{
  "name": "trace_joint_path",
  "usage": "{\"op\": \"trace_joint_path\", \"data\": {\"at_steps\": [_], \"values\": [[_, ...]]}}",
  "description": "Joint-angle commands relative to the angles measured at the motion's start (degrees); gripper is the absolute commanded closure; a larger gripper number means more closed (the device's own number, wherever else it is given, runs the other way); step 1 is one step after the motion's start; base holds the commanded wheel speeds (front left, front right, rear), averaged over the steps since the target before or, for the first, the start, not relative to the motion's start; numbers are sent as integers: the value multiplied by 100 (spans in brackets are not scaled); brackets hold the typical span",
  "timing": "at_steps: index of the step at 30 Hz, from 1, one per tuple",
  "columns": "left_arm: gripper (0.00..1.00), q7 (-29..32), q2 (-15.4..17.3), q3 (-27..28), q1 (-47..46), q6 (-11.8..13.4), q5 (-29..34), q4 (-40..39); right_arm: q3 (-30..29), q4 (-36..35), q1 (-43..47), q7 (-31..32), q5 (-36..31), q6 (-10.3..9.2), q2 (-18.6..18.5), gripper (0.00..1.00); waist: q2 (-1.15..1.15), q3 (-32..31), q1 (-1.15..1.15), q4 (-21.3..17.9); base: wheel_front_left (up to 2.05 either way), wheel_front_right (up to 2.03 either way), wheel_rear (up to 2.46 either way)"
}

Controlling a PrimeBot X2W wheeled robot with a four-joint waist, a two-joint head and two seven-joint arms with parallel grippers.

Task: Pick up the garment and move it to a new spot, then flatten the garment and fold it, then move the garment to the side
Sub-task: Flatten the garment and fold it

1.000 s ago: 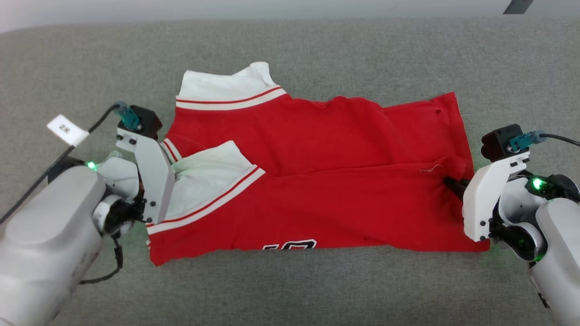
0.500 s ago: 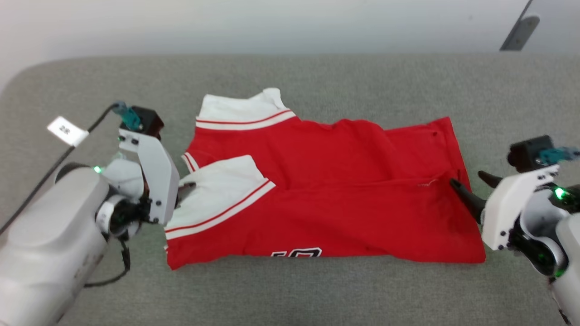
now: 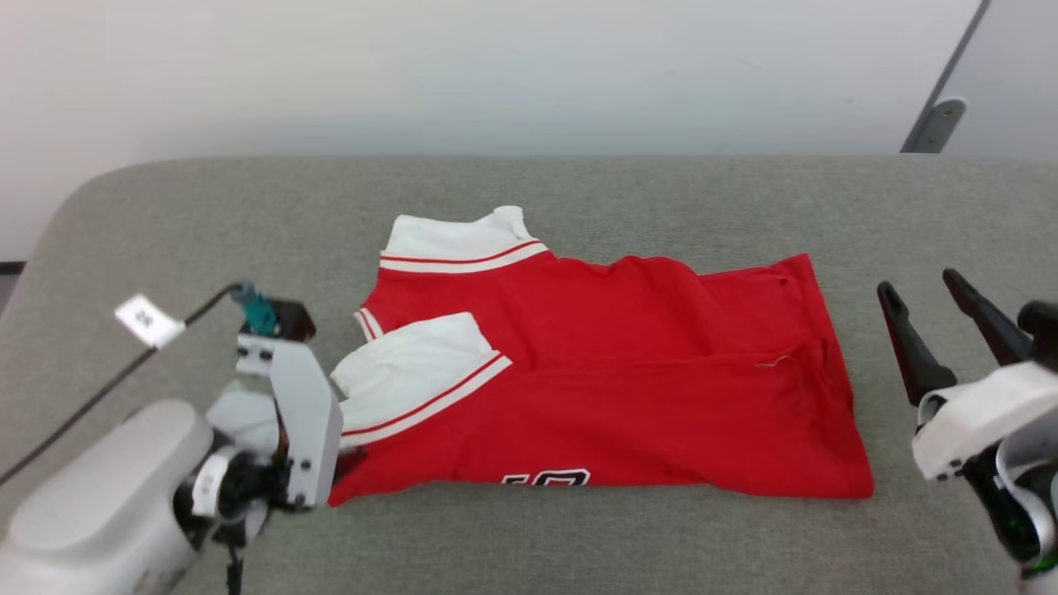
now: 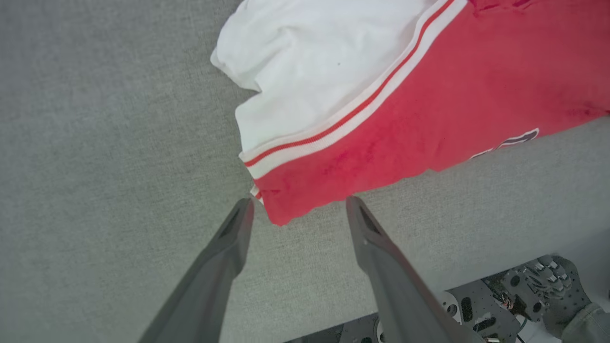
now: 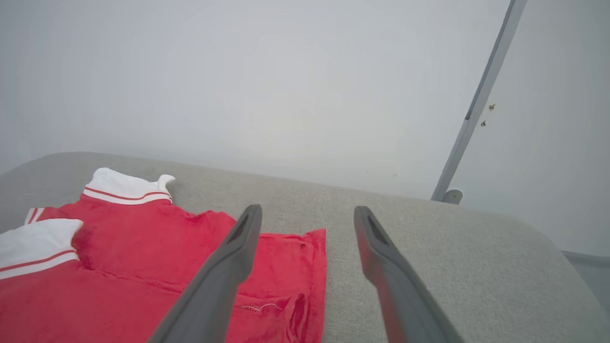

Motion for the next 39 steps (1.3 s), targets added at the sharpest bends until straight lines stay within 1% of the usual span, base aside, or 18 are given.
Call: {"op": "trace_joint_path", "data": {"at_steps": [1, 5, 7, 10, 16, 21, 22, 24, 25, 26, 30, 36, 39], "values": [[0, 66, 71, -19, 170, 118, -62, -109, -200, -287, 235, -128, -303, -9, 163, 0, 0, 27, 0, -120, 0, 0, 0], [0, -28, 143, 44, 352, 233, -147, -186, -501, -834, 597, -281, -676, -9, 541, 0, 0, 121, 0, -288, 0, 0, 0], [0, -121, 161, 90, 427, 226, -171, -110, -601, -1042, 772, -272, -774, -9, 737, 0, 0, 182, 0, -376, 0, 0, 0], [0, -217, 164, 149, 525, 219, -245, 101, -750, -1281, 950, -229, -899, -9, 933, 0, 0, 274, 0, -506, 0, 0, 0], [0, -371, 154, 160, 627, 88, -260, 659, -916, -1628, 1161, -90, -989, -9, 1157, 0, 0, 457, 0, -720, 0, 0, 0], [0, -444, 8, 118, 659, -61, -292, 1181, -1000, -1803, 1247, -12, -1009, -9, 1255, 0, 0, 558, 0, -790, 0, 0, 0], [0, -444, 8, 118, 659, -61, -292, 1181, -1000, -1803, 1247, -12, -1009, -9, 1255, 0, 0, 558, 0, -790, 0, 0, 0], [0, -468, -91, 113, 668, -125, -341, 1352, -1029, -1845, 1276, 33, -1012, -9, 1279, 0, 0, 582, 0, -790, 0, 0, 0], [60, -424, -132, 86, 672, -187, -354, 1407, -1051, -1847, 1304, 83, -990, -9, 1298, 0, 0, 590, 0, -787, 0, 0, 0], [100, -419, -168, 45, 674, -251, -342, 1446, -1057, -1852, 1322, 143, -956, -9, 1314, 0, 0, 600, 0, -782, 0, 0, 0], [100, -416, -308, 50, 629, -427, -403, 1586, -1096, -1843, 1333, 532, -877, -9, 1348, 0, 0, 641, 0, -739, 0, 0, 0], [100, -474, -447, 47, 403, -568, -338, 1652, -1047, -1525, 1229, 1684, -610, -9, 1336, 0, 0, 757, 0, -615, 0, 0, 0], [100, -486, -499, 49, 290, -602, -299, 1655, -1013, -1239, 1021, 2166, -425, -9, 1200, 0, 0, 837, 0, -545, 0, 0, 0]]}}
